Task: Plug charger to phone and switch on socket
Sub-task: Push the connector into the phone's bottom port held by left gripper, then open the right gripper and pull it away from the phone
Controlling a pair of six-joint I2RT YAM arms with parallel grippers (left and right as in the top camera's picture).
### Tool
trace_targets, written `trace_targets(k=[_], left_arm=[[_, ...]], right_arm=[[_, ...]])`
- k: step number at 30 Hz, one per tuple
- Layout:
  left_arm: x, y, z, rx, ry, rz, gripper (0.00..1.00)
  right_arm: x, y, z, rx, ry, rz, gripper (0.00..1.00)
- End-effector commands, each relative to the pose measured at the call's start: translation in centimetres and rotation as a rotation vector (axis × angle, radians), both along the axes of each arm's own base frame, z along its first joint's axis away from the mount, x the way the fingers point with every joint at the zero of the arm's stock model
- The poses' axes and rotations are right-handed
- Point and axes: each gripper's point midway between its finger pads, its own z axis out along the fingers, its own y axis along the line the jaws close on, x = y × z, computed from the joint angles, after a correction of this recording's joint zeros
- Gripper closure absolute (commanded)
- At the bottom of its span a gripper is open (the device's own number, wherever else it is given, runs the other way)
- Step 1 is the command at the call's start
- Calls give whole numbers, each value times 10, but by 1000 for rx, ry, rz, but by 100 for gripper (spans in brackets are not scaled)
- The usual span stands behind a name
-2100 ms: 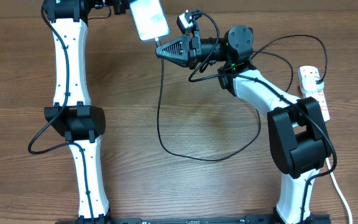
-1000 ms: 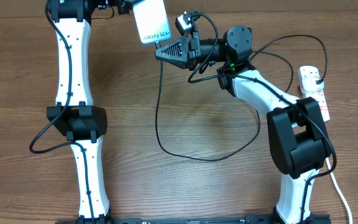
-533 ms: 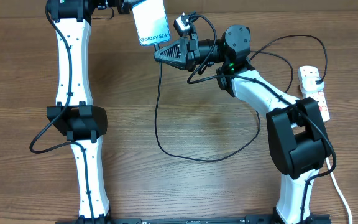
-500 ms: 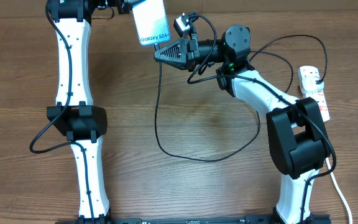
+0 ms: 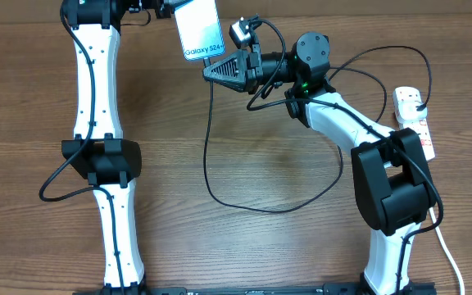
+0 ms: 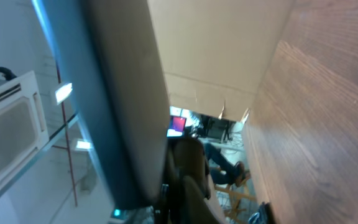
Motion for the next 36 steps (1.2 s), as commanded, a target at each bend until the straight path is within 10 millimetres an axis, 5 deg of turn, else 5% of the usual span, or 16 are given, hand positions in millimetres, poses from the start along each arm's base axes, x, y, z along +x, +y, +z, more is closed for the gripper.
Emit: trace_targets(k=[1, 4, 7, 9, 25, 32, 36], left_arm=[[-28, -13, 17, -66, -1, -144, 95], [-27, -13, 16, -63, -1, -137, 96], [-25, -11, 16, -60, -1, -128, 96], [-23, -7, 15, -56, -1, -113, 96], [-10, 32, 13, -49, -2, -28, 96], [-7, 33, 12, -42, 0, -13, 96], [-6, 33, 11, -40, 3, -9, 96]], right_arm=[[30, -14, 11, 38, 2, -139, 86], [29, -14, 11, 38, 2, -138, 62], [28, -13, 11, 35, 0, -128, 16], [26, -13, 10, 31, -3, -116, 0], [24, -35, 2, -4, -69, -68, 0], [35, -46, -48, -122, 61, -90, 0], [40, -51, -98, -259, 181, -170, 0]])
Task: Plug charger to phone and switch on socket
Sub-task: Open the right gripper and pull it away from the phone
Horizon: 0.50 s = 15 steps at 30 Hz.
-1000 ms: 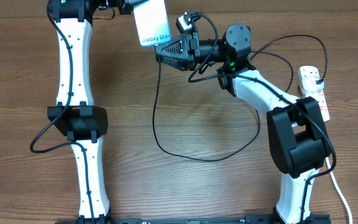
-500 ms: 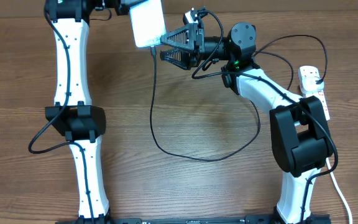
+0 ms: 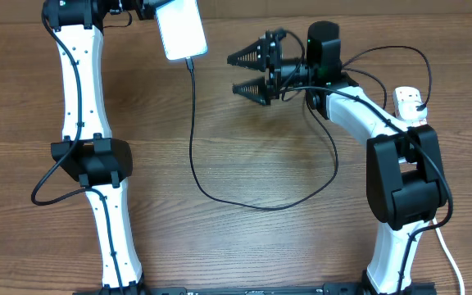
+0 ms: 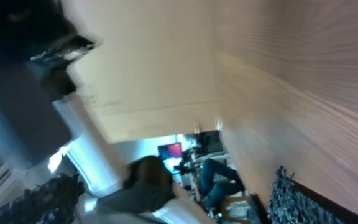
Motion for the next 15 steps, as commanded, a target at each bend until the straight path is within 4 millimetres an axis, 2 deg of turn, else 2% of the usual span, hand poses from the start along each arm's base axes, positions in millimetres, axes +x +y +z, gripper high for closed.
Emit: trace_targets(k=[1, 5, 9, 12, 15], left_arm=[[-6, -4, 8, -7, -27, -24, 96], [-6, -4, 4, -1, 2, -12, 96], [-3, -7, -7, 34, 12, 23, 96], [1, -12, -25, 102, 42, 76, 96], [2, -18, -56, 236, 80, 137, 96]], right_arm=[[7, -6, -33, -132, -85, -69, 0], [2, -24, -86, -356, -7, -140, 0], [-4, -41, -115, -512, 3, -158, 0], [-3, -64, -137, -655, 37, -212, 0], [-3, -87, -152, -767, 60, -253, 0]])
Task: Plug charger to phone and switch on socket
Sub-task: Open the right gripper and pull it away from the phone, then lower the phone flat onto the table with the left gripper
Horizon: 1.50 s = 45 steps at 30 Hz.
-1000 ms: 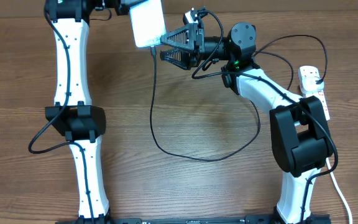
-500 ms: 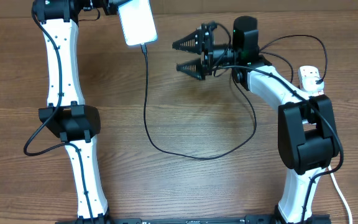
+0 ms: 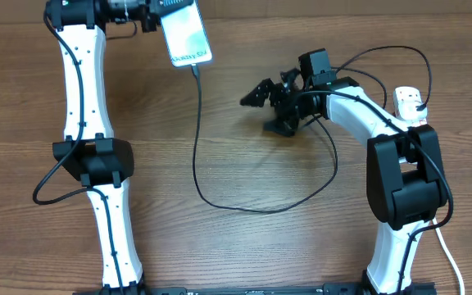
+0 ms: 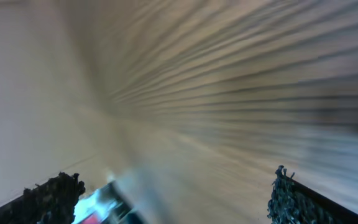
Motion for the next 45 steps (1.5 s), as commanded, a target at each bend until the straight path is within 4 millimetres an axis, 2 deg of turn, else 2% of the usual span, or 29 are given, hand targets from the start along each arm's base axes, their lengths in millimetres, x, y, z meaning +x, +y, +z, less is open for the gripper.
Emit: trace_targets(k=[1, 7, 12, 15, 21, 26, 31, 34, 45], left_arm=[[2, -13, -25, 178, -67, 41, 96], [-15, -32, -75, 421, -11, 19, 96], [-24, -51, -106, 528, 24, -24, 96], [-25, -63, -124, 542, 49, -51, 96], [-27, -81, -177, 546, 168, -99, 95], [-30, -91, -214, 478, 292, -132, 95], [-32, -89, -253, 506, 362, -138, 96], [-33, -86, -268, 532, 391, -132, 95], [-26, -61, -300, 756, 428, -26, 96]], right_arm=[[17, -39, -17, -202, -85, -49, 0], [18, -79, -34, -356, -36, -129, 0], [13, -96, -43, -451, -9, -154, 0], [10, -101, -45, -479, 4, -158, 0], [6, -102, -47, -483, 20, -154, 0], [5, -102, -47, -485, 26, -153, 0], [5, -102, -47, -485, 26, -153, 0], [5, -102, -47, -485, 26, -152, 0], [5, -102, -47, -485, 25, -153, 0]])
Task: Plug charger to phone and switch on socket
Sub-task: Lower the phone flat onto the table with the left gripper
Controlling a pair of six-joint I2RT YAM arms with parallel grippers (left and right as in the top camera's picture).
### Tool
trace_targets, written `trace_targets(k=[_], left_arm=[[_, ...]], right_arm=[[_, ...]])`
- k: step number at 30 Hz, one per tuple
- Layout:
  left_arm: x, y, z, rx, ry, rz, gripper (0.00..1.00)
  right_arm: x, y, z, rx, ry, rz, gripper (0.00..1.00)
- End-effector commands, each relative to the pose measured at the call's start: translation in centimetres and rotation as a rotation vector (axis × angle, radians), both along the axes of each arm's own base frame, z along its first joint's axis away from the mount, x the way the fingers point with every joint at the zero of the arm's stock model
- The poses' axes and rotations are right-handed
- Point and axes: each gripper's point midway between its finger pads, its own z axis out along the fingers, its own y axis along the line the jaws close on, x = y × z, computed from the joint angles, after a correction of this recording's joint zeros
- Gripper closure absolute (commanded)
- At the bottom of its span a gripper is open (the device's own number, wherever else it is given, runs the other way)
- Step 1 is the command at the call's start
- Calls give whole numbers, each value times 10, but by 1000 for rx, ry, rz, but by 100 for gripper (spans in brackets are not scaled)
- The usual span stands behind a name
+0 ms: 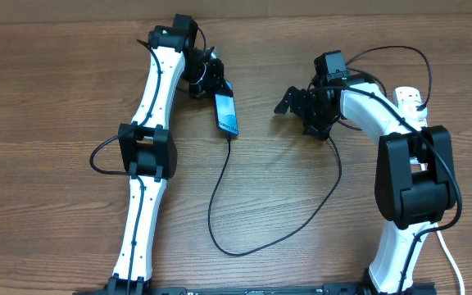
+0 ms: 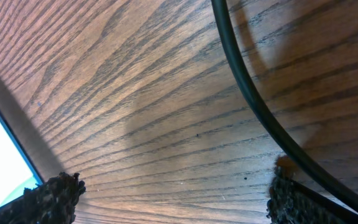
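The phone [image 1: 226, 114] sits left of the table's middle, turned so that mostly its dark edge shows. My left gripper [image 1: 210, 82] is shut on its far end. The black charger cable [image 1: 220, 192] is plugged into the phone's near end. It loops across the table and runs up towards the white socket strip [image 1: 410, 105] at the right. My right gripper [image 1: 298, 112] stands open low over the wood, right of the phone, with nothing between its fingers [image 2: 55, 199]. In the right wrist view the cable [image 2: 253, 106] crosses the wood and the phone's white screen shows at the left.
The right arm covers part of the socket strip, which has a white plug [image 1: 417, 97] in it. A white lead [image 1: 449, 254] runs from the strip to the front right edge. The cable loop [image 1: 256, 243] lies across the middle front of the table.
The left gripper has brought the phone from high at the far edge down towards the table's middle, turned on its edge. The cable loop has shifted with it. The right gripper, still open, is slightly further right.
First the left gripper held the phone up at the far edge, with the right gripper at its lower end by the cable. Then the cable hung from the phone and the right gripper stood open, apart. After that it was lower over the table. Now the phone is down too.
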Motion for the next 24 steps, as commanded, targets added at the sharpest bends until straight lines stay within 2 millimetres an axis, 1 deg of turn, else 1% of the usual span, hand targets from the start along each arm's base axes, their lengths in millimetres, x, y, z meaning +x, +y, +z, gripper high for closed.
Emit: trace_targets(k=[1, 6, 12, 15, 24], left_arm=[[2, 2, -10, 83, -4, 18, 95], [7, -3, -16, 152, -59, 0, 96], [10, -22, -15, 143, -105, -27, 95], [9, -27, -15, 141, -111, -36, 95], [7, -27, -16, 150, -104, -39, 96]], right_arm=[[1, -9, -4, -48, -4, -8, 0], [1, -7, -4, -47, -8, -3, 0], [0, -4, -4, -48, -7, 4, 0], [0, -4, -4, -48, -6, 4, 0], [-1, -4, -4, -49, -2, 5, 0]])
